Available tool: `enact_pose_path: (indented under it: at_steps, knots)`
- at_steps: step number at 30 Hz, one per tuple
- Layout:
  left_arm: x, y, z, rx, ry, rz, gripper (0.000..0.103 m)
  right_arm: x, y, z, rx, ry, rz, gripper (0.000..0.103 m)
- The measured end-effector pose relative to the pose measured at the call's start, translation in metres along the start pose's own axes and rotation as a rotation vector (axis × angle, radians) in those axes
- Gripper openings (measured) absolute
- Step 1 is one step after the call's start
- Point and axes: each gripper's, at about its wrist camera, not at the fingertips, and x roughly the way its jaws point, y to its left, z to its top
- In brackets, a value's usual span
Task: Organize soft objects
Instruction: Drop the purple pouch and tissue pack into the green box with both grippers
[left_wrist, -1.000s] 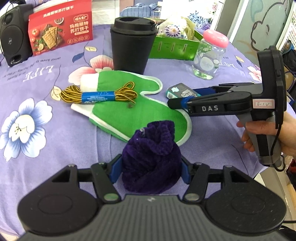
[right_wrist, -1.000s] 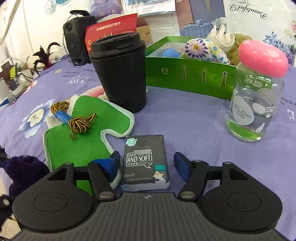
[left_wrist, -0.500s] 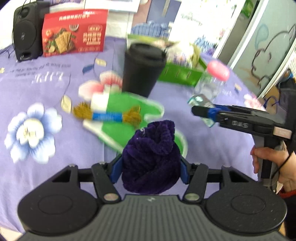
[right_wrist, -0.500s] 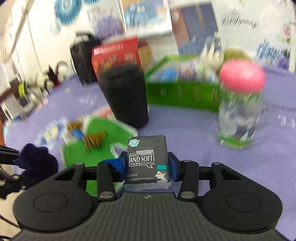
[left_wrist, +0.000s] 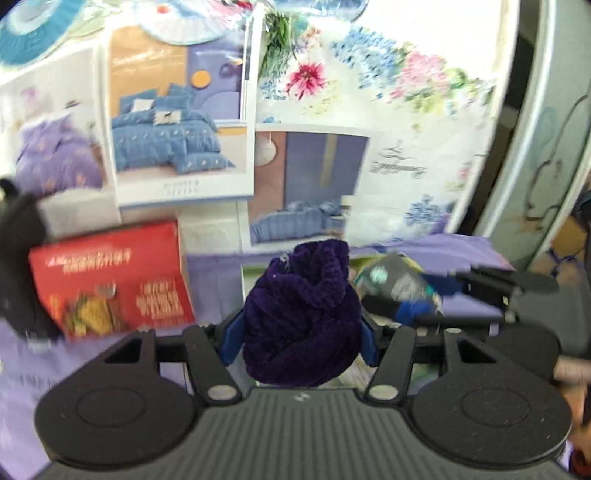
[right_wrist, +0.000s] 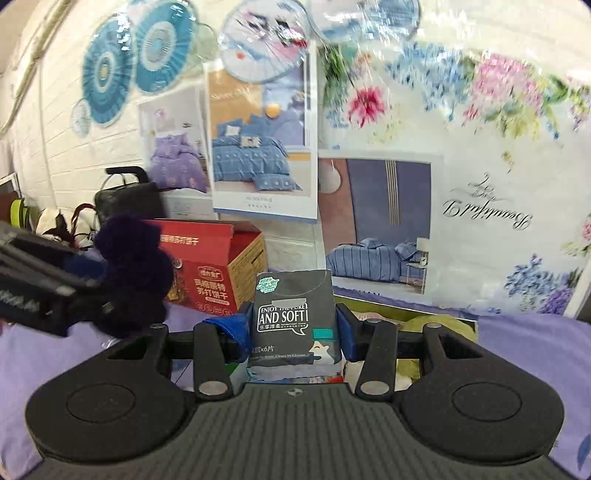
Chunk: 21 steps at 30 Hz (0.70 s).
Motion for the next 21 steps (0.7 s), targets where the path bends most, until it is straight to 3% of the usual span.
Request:
enact_pose_path:
  at_steps: [5,9,12,18,21]
  knots:
    - [0.071,0.001,0.026,0.029,0.124,0.028,0.07,0.049,-0.02,-0.001,0.136,0.082,-0.058,0.035]
    - [0.086,0.002,0.026,0.032,0.131,0.056,0.071,0.062,-0.03,-0.011,0.176,0.119,-0.098,0.037]
    - [0.074,-0.002,0.02,0.04,0.088,0.067,0.071,0.053,-0.036,-0.016,0.179,0.092,-0.125,0.037]
    - [0.021,-0.028,-0.008,0.108,-0.016,0.127,0.072,0.003,-0.026,-0.024,0.176,-0.001,-0.087,0.038]
    - [-0.012,-0.039,-0.028,0.112,-0.053,0.102,0.072,-0.033,-0.012,-0.038,0.173,-0.05,-0.071,0.039]
